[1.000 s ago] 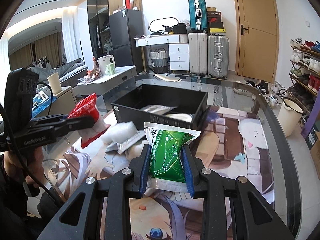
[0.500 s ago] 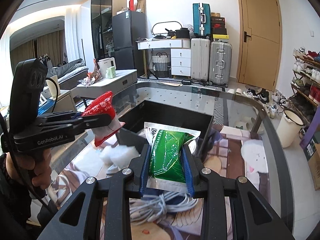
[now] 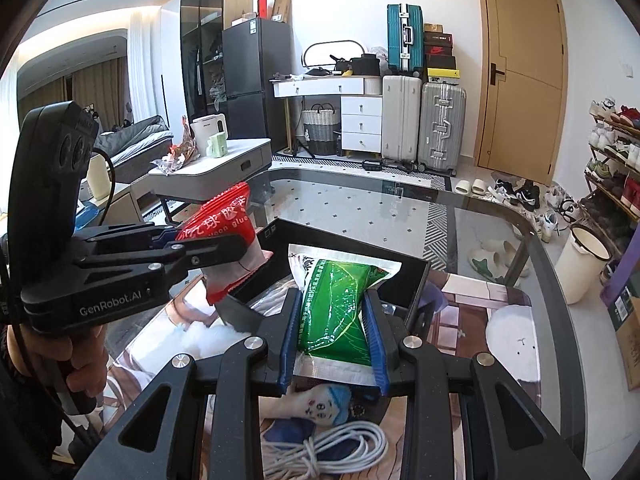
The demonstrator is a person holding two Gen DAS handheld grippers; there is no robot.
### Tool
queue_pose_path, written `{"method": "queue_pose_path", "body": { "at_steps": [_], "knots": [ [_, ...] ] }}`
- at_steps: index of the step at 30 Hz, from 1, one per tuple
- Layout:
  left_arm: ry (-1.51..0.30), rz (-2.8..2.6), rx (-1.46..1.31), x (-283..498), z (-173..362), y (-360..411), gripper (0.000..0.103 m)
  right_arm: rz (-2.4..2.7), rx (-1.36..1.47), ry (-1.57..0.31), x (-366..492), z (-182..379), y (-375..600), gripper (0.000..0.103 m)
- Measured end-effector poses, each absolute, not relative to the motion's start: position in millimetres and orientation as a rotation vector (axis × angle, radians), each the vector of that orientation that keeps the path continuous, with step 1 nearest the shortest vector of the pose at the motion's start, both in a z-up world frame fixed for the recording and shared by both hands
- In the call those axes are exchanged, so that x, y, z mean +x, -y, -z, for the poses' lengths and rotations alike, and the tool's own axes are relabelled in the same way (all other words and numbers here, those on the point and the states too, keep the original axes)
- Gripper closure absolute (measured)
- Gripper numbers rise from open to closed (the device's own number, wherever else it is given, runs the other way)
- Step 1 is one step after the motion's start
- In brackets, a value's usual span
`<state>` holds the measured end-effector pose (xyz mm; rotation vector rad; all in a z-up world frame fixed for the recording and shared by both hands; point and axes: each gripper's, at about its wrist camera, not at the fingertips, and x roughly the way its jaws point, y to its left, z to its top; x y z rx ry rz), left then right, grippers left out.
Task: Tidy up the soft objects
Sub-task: 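Carry the red pack with the left gripper while the right gripper carries the green sachet over the black box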
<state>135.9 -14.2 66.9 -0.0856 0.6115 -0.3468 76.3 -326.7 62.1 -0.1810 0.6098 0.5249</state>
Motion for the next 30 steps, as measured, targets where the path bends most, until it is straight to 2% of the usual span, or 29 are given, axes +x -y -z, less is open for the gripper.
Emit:
{"method": "queue_pose_path", "body": {
  "at_steps": [30],
  "knots": [
    [-0.61, 0.245, -0.023, 179, -48, 34, 0.083, -0.522, -0.209, -0.634, 126, -46, 317, 0.073]
  ]
}}
